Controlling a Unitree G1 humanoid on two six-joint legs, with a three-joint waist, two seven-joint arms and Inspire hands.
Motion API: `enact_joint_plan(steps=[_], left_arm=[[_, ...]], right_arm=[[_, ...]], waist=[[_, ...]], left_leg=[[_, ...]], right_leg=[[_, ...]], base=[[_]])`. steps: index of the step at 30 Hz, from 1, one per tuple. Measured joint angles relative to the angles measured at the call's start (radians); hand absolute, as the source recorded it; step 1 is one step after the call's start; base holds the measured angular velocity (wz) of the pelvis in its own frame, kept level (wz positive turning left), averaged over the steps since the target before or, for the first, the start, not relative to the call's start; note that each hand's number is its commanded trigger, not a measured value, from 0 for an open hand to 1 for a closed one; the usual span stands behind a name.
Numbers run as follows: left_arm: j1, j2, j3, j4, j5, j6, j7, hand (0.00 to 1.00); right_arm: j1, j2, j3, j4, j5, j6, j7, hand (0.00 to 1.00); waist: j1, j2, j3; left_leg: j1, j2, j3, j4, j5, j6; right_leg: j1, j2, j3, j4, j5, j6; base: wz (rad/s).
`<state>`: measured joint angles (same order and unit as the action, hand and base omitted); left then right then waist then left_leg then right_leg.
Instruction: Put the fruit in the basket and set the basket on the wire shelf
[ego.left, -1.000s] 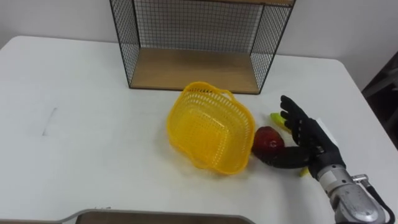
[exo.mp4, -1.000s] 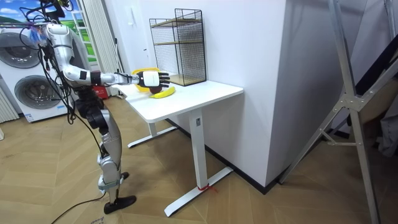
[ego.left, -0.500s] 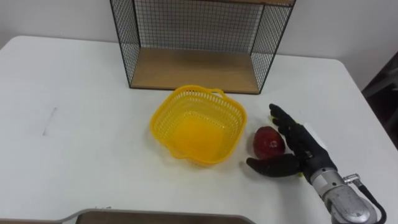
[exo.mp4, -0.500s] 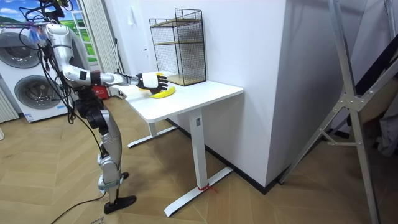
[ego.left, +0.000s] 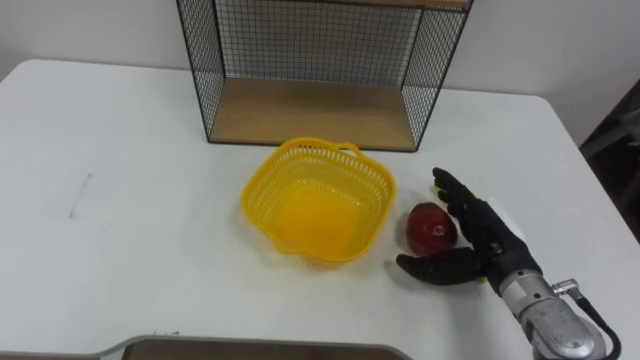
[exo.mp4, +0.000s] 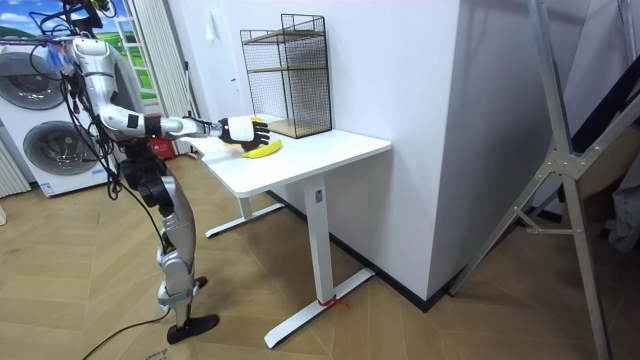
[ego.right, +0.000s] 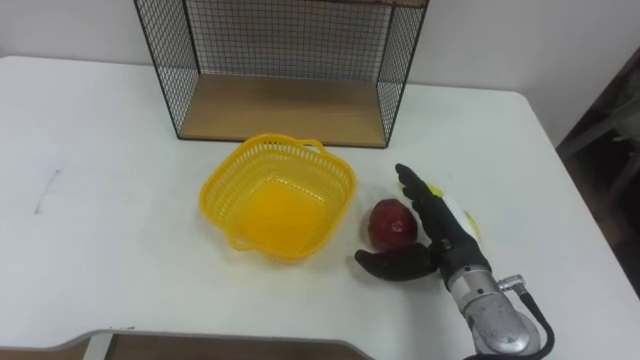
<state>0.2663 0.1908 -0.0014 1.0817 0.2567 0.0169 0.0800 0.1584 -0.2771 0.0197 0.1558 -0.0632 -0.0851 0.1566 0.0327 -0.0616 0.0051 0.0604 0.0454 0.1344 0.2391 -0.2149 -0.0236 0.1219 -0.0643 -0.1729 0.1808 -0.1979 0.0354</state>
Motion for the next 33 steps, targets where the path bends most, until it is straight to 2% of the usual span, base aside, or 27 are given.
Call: enact_joint_plan(steps=[1,3,4,5,6,11,15,18,33], left_arm=[[0.001,0.0,0.0,0.0,0.0,0.0,-0.001,0.0],[0.0,0.0,0.0,0.0,0.0,0.0,-0.002,0.0],[0.001,0.0,0.0,0.0,0.001,0.0,-0.003,0.0],[0.0,0.0,0.0,0.0,0.001,0.0,-0.003,0.0],[0.0,0.0,0.0,0.0,0.001,0.0,-0.003,0.0],[-0.001,0.0,0.0,0.0,0.002,0.001,-0.003,0.0],[-0.001,0.0,0.002,0.0,0.021,0.016,-0.003,0.0],[-0.012,0.0,0.002,0.0,0.021,0.027,-0.003,0.0],[-0.032,0.0,0.002,0.001,0.02,0.024,-0.003,0.0]], right_arm=[[0.0,0.0,0.0,0.0,-0.032,0.0,0.0,0.0],[0.001,0.0,0.0,0.0,-0.066,0.0,0.0,0.09],[0.001,0.0,0.0,0.0,-0.09,0.0,0.001,0.4],[0.001,0.0,0.0,0.0,-0.107,0.0,0.001,0.91],[0.001,0.0,0.0,0.0,-0.135,0.0,0.003,1.0],[0.0,0.0,0.0,0.0,-0.199,0.001,0.018,1.0],[-0.022,-0.001,-0.009,0.026,-0.21,0.002,0.006,1.0],[-0.053,-0.001,-0.014,0.048,-0.224,0.02,0.006,1.0],[-0.064,0.003,-0.012,0.072,-0.259,0.019,0.015,1.0]], waist=[[-0.001,0.001,-0.0009],[-0.002,0.003,-0.0012],[-0.001,0.004,-0.0017],[-0.002,0.004,-0.0019],[-0.001,0.004,-0.0019],[0.0,0.002,-0.0032],[-0.001,-0.002,-0.0052],[-0.001,-0.004,-0.0052],[-0.002,-0.004,-0.0032]], left_leg=[[0.002,0.0,0.0,0.0,0.0,0.0],[0.003,0.0,0.0,0.0,0.0,0.0],[0.003,0.0,0.0,-0.001,0.0,0.0],[0.003,0.0,0.0,-0.001,0.0,0.0],[0.003,0.0,0.0,-0.001,0.0,0.0],[0.003,0.0,0.0,-0.002,0.0,0.0],[0.007,-0.001,-0.004,-0.002,0.0,0.0],[0.007,-0.001,-0.005,-0.002,0.0,0.0],[0.005,-0.001,-0.014,-0.002,0.0,0.0]], right_leg=[[0.002,0.0,0.0,0.0,0.0,0.0],[0.004,0.0,-0.001,0.001,0.0,0.0],[0.004,0.0,-0.001,0.001,0.0,0.0],[0.004,0.0,-0.002,0.001,0.0,0.0],[0.005,-0.001,-0.002,0.002,0.0,0.0],[0.007,-0.001,-0.002,0.001,0.0,0.0],[0.021,-0.001,-0.007,-0.011,0.001,0.0],[0.021,-0.001,-0.008,-0.013,0.001,0.0],[0.029,-0.001,-0.017,-0.011,0.001,0.0]], base=[[0.0],[0.0],[0.0],[0.0],[0.0],[0.0],[0.03],[0.0],[0.01]])
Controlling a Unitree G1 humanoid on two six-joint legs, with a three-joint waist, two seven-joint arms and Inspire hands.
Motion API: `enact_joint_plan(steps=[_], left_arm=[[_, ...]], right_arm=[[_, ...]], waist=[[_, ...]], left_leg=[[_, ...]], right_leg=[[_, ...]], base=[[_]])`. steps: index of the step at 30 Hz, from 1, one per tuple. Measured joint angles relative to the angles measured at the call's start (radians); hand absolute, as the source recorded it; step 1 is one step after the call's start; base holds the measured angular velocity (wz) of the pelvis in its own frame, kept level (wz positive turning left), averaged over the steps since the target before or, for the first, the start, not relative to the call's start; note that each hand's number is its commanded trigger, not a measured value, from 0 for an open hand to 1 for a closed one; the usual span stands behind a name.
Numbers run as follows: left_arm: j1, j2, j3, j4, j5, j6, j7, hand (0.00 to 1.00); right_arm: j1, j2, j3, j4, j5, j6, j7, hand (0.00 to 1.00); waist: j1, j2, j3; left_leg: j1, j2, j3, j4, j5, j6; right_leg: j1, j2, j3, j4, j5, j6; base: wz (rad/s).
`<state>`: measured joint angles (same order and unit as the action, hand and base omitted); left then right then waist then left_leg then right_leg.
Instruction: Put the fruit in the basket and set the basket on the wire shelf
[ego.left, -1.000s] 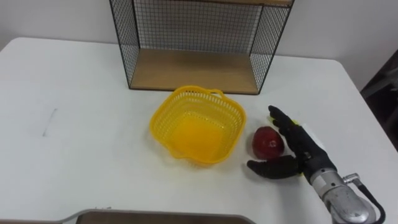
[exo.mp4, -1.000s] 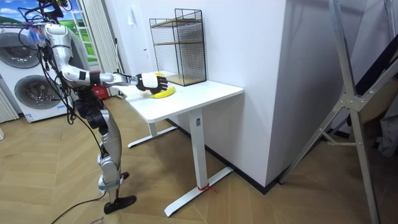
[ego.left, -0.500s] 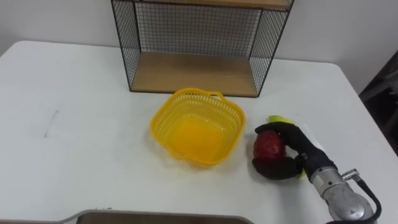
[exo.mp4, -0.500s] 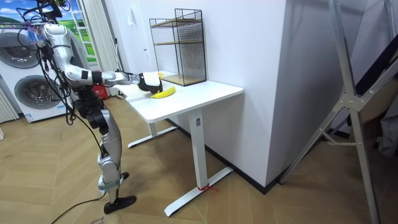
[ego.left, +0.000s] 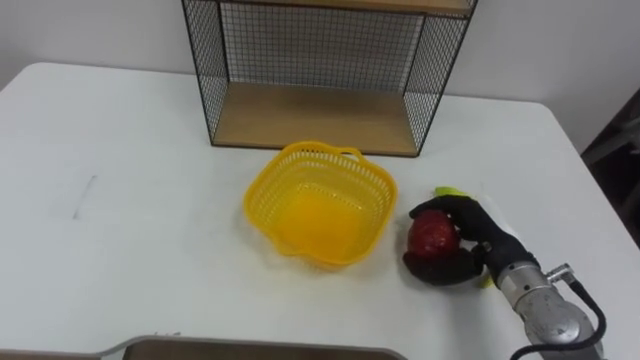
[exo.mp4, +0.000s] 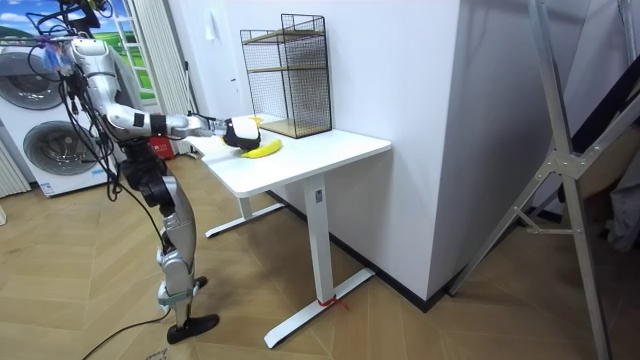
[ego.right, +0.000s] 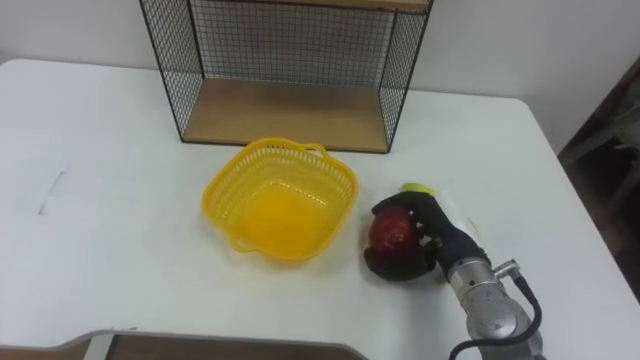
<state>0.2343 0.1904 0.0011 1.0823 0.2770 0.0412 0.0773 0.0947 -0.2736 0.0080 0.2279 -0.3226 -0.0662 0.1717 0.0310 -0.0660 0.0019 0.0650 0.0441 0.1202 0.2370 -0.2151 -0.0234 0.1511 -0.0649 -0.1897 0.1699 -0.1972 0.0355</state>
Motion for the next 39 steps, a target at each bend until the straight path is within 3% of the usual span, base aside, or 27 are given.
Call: enact_joint_plan(steps=[5,14,22,28,39], left_arm=[[0.002,0.0,0.0,0.0,0.0,0.001,0.0,0.0],[0.013,-0.005,-0.002,0.0,0.0,0.003,0.001,0.0],[0.033,-0.013,-0.006,-0.003,0.0,0.002,0.0,0.0],[0.035,-0.013,-0.006,-0.003,0.0,0.0,0.0,0.0],[0.04,-0.018,-0.016,-0.001,-0.002,-0.008,0.0,0.0]], right_arm=[[0.005,0.0,0.0,0.009,0.065,0.003,-0.009,1.0],[0.017,0.017,0.002,0.075,0.445,0.005,-0.025,1.0],[0.037,0.033,0.01,0.072,0.706,0.005,-0.018,1.0],[0.034,0.036,0.01,0.024,0.758,0.002,-0.016,1.0],[0.02,0.035,0.007,-0.06,0.761,0.002,-0.018,1.0]], waist=[[0.004,0.0,0.0004],[0.0,0.007,0.0006],[-0.005,0.034,-0.002],[0.0,0.047,-0.0052],[-0.005,0.044,-0.0036]], left_leg=[[-0.001,0.0,-0.001,0.0,0.0,0.0],[-0.001,-0.001,0.002,0.002,0.0,0.0],[-0.004,0.0,0.003,0.001,0.0,0.0],[-0.005,-0.001,0.006,-0.001,0.0,0.0],[0.0,-0.001,0.005,-0.001,0.0,0.0]], right_leg=[[-0.006,0.0,-0.002,-0.003,0.0,0.0],[-0.001,-0.001,-0.003,-0.002,0.0,0.0],[-0.007,0.0,-0.001,0.001,0.0,0.0],[-0.008,0.0,0.003,0.0,0.0,0.0],[-0.005,-0.001,0.001,0.002,0.0,0.0]], base=[[0.01],[0.0],[0.0],[0.0],[0.0]])
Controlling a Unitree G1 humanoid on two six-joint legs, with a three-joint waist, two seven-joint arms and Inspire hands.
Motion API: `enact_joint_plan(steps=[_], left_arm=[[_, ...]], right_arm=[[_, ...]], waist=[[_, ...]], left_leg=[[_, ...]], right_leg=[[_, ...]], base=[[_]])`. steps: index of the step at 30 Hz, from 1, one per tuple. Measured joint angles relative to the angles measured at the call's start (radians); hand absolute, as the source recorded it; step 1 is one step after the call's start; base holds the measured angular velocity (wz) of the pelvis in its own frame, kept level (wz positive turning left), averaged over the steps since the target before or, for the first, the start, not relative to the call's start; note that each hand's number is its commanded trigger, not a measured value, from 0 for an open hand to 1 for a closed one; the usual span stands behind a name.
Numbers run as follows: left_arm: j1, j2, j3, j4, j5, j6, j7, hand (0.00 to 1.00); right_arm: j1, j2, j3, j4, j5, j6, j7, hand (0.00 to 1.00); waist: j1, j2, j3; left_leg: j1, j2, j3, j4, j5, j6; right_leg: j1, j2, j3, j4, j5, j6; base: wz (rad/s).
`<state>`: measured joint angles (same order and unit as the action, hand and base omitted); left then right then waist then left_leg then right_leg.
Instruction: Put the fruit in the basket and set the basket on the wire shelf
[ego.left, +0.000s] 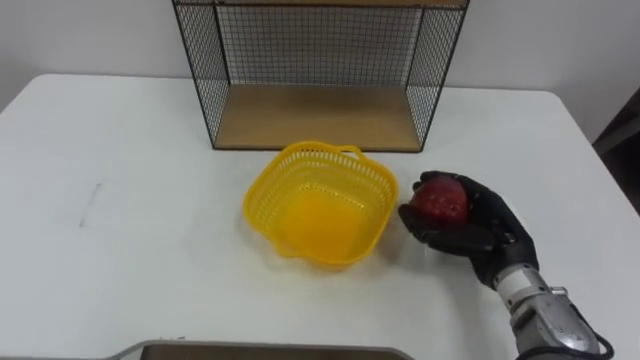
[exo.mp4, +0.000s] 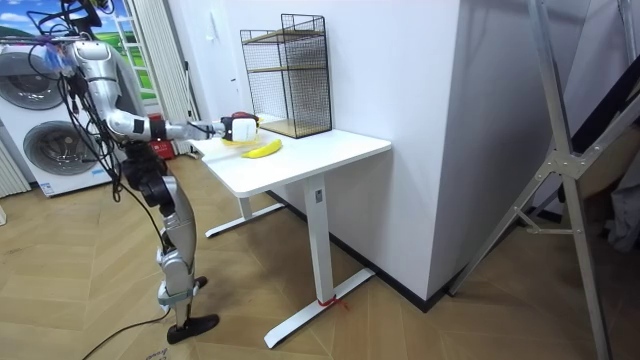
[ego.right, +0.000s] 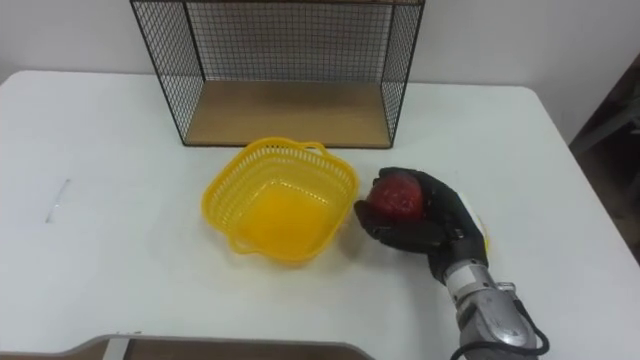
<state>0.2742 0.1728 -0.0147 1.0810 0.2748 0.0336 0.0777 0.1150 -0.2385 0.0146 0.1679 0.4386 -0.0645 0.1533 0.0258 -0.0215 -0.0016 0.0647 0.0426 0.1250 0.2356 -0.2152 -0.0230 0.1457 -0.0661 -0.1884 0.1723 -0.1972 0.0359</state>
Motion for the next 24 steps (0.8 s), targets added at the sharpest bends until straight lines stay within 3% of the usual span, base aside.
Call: enact_joint_plan(steps=[10,15,20,24], left_arm=[[-0.01,-0.002,0.0,0.005,0.002,-0.004,0.0,0.0],[-0.019,-0.001,-0.012,0.007,0.003,-0.009,0.0,0.0],[-0.042,-0.001,-0.011,0.008,0.002,-0.012,0.0,0.0],[-0.047,0.001,-0.022,0.007,0.002,-0.011,0.0,0.0]], right_arm=[[-0.024,0.0,0.011,-0.212,-0.034,0.0,-0.005,1.0],[-0.074,-0.001,0.048,-0.221,-0.124,-0.003,-0.009,1.0],[-0.079,-0.004,0.064,-0.234,-0.294,-0.003,0.002,1.0],[-0.098,-0.04,0.101,-0.234,-0.383,-0.001,0.002,1.0]], waist=[[0.011,-0.005,0.0093],[0.013,-0.014,0.0123],[0.033,-0.024,0.0073],[0.051,-0.029,0.0063]], left_leg=[[0.002,0.0,0.003,-0.001,0.0,0.0],[-0.005,0.0,0.001,-0.001,0.0,0.0],[-0.004,0.0,-0.001,-0.005,0.0,0.0],[0.0,0.0,-0.002,-0.009,0.0,0.0]], right_leg=[[-0.007,0.0,0.002,-0.003,0.0,0.0],[-0.004,0.001,0.0,-0.004,0.0,0.0],[-0.004,0.001,-0.002,0.0,0.0,0.0],[-0.002,0.001,-0.002,-0.001,0.0,0.0]], base=[[0.0],[0.0],[0.0],[0.0]])
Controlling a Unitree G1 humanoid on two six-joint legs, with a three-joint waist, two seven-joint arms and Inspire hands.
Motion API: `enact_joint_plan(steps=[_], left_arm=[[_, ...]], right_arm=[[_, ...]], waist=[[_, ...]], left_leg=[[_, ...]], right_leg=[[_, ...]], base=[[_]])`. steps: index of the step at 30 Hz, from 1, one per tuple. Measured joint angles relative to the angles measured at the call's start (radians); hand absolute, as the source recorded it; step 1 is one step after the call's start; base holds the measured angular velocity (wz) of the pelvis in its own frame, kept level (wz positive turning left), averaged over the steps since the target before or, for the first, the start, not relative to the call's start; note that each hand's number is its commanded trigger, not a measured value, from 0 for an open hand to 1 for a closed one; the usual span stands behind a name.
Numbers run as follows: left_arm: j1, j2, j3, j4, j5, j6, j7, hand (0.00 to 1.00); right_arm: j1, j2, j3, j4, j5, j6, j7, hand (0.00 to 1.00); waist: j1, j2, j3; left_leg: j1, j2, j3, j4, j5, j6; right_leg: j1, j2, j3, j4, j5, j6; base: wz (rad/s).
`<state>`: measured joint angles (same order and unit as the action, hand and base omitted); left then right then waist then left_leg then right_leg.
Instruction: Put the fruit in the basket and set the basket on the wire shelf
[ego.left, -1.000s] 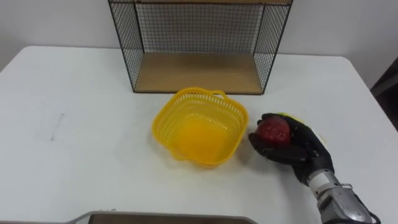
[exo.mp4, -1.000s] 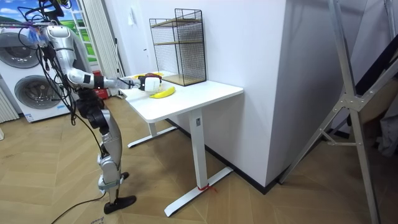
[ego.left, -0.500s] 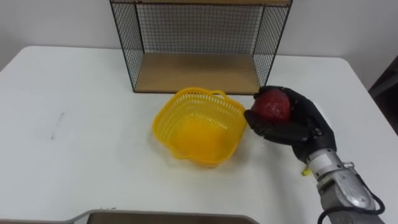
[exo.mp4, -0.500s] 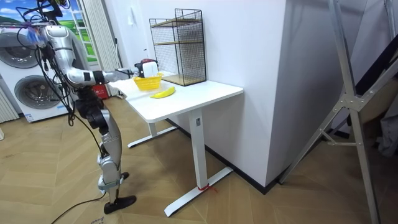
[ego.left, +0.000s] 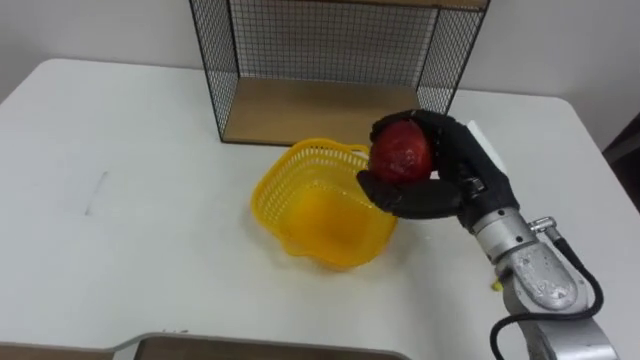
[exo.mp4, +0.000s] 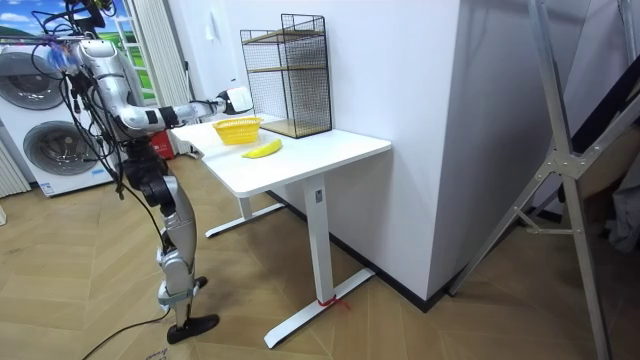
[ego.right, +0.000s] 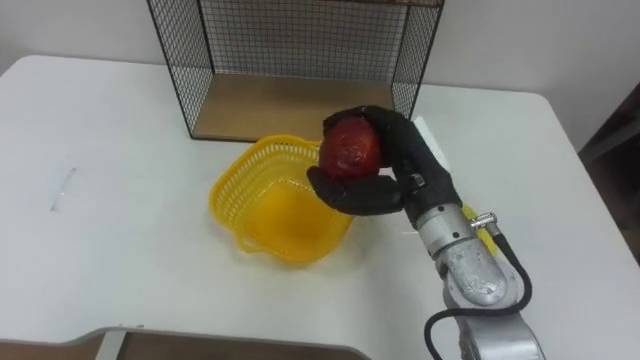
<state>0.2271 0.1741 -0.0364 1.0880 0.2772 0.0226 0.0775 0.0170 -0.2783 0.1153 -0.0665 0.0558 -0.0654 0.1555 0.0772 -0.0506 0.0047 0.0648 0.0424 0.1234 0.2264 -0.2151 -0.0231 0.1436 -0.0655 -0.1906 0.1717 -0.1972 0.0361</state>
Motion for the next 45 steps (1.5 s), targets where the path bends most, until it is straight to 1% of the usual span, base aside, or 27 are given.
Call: enact_joint_plan(steps=[2,4,5,6,7,8,9,11,16,18,21,25,28,45], left_arm=[[0.001,0.004,-0.007,-0.004,0.0,0.001,0.0,0.0],[-0.001,0.006,-0.007,-0.005,0.0,0.013,0.0,0.0],[-0.001,0.006,-0.007,-0.006,0.0,0.019,0.0,0.0],[-0.001,0.007,-0.007,-0.008,0.001,0.025,0.0,0.0],[-0.002,0.008,-0.007,-0.009,0.002,0.028,0.0,0.0],[-0.003,0.008,-0.007,-0.009,0.003,0.031,0.0,0.0],[-0.004,0.008,-0.007,-0.012,0.008,0.038,0.0,0.0],[-0.003,0.008,-0.007,-0.027,0.014,0.043,-0.001,0.0],[-0.004,0.011,-0.006,-0.051,0.02,0.043,-0.001,0.0],[-0.002,0.011,-0.006,-0.052,0.023,0.044,-0.001,0.0],[-0.003,0.011,-0.006,-0.049,0.041,0.057,0.0,0.0],[0.002,0.009,-0.006,-0.049,0.06,0.07,0.0,0.0],[-0.002,0.006,-0.006,-0.05,0.071,0.079,0.0,0.0],[-0.004,0.006,-0.004,-0.05,0.071,0.08,0.0,0.0]], right_arm=[[-0.013,-0.007,0.006,0.0,-0.022,0.005,0.0,1.0],[-0.043,-0.008,0.016,0.0,-0.023,0.024,0.0,1.0],[-0.051,-0.008,0.018,0.0,-0.024,0.029,0.0,0.74],[-0.066,-0.007,0.02,0.0,-0.031,0.038,0.0,0.6],[-0.079,-0.007,0.021,0.001,-0.045,0.045,0.001,0.51],[-0.082,-0.007,0.021,0.001,-0.052,0.046,0.001,0.09],[-0.087,-0.007,0.021,0.001,-0.062,0.046,0.001,0.0],[-0.087,-0.007,0.022,0.001,-0.065,0.058,0.002,0.0],[-0.093,-0.007,0.022,0.018,-0.093,0.081,0.002,0.0],[-0.108,-0.007,0.021,0.04,-0.102,0.083,0.007,0.0],[-0.125,-0.001,0.021,0.098,-0.114,0.086,0.01,0.0],[-0.125,0.003,0.023,0.108,-0.15,0.096,0.009,0.0],[-0.125,0.003,0.023,0.108,-0.155,0.1,0.008,0.0],[-0.125,0.007,0.023,0.125,-0.17,0.1,0.009,0.0]], waist=[[0.006,-0.007,0.0003],[0.01,-0.012,0.0017],[0.01,-0.014,0.0017],[0.013,-0.015,0.0033],[0.017,-0.018,0.0034],[0.019,-0.019,0.0034],[0.025,-0.021,0.0038],[0.036,-0.022,0.0041],[0.041,-0.02,0.0052],[0.042,-0.018,0.0063],[0.043,-0.018,0.0063],[0.047,-0.014,0.0093],[0.053,-0.014,0.0095],[0.053,-0.012,0.0093]], left_leg=[[-0.001,0.0,-0.006,0.002,0.0,0.0],[-0.003,-0.001,-0.013,0.004,0.0,0.0],[-0.004,-0.001,-0.014,0.005,0.0,0.0],[-0.007,-0.001,-0.017,0.006,0.0,0.0],[-0.009,-0.001,-0.018,0.006,0.0,0.0],[-0.01,-0.001,-0.018,0.007,0.0,0.0],[-0.011,-0.002,-0.018,0.008,0.0,0.0],[-0.014,-0.002,-0.02,0.01,0.0,0.0],[-0.018,-0.003,-0.031,0.012,0.0,0.0],[-0.018,-0.003,-0.03,0.012,0.0,0.0],[-0.018,-0.003,-0.03,0.011,0.0,0.0],[-0.02,-0.003,-0.03,0.01,0.0,0.0],[-0.02,-0.003,-0.031,0.01,0.0,0.0],[-0.02,-0.004,-0.043,0.011,0.0,0.0]], right_leg=[[0.002,0.0,-0.004,0.0,0.0,0.0],[0.004,0.0,-0.008,0.0,0.0,0.0],[0.004,0.0,-0.01,0.0,0.0,0.0],[0.003,0.0,-0.013,0.0,0.0,0.0],[0.001,0.0,-0.014,0.0,0.0,0.0],[0.0,0.0,-0.014,0.0,0.0,0.0],[0.0,0.0,-0.014,0.0,0.0,0.0],[-0.001,0.0,-0.016,0.0,0.0,0.0],[0.0,0.0,-0.025,-0.001,0.0,0.0],[0.001,0.0,-0.025,-0.001,0.0,0.0],[0.001,0.0,-0.025,-0.001,0.0,0.0],[-0.001,0.0,-0.028,-0.001,0.0,0.0],[-0.002,0.0,-0.03,-0.001,0.0,0.0],[0.009,0.0,-0.033,-0.001,0.0,0.0]], base=[[0.07],[0.08],[0.08],[0.05],[0.04],[0.0],[0.0],[0.02],[0.06],[0.0],[0.0],[0.0],[0.0],[0.01]])
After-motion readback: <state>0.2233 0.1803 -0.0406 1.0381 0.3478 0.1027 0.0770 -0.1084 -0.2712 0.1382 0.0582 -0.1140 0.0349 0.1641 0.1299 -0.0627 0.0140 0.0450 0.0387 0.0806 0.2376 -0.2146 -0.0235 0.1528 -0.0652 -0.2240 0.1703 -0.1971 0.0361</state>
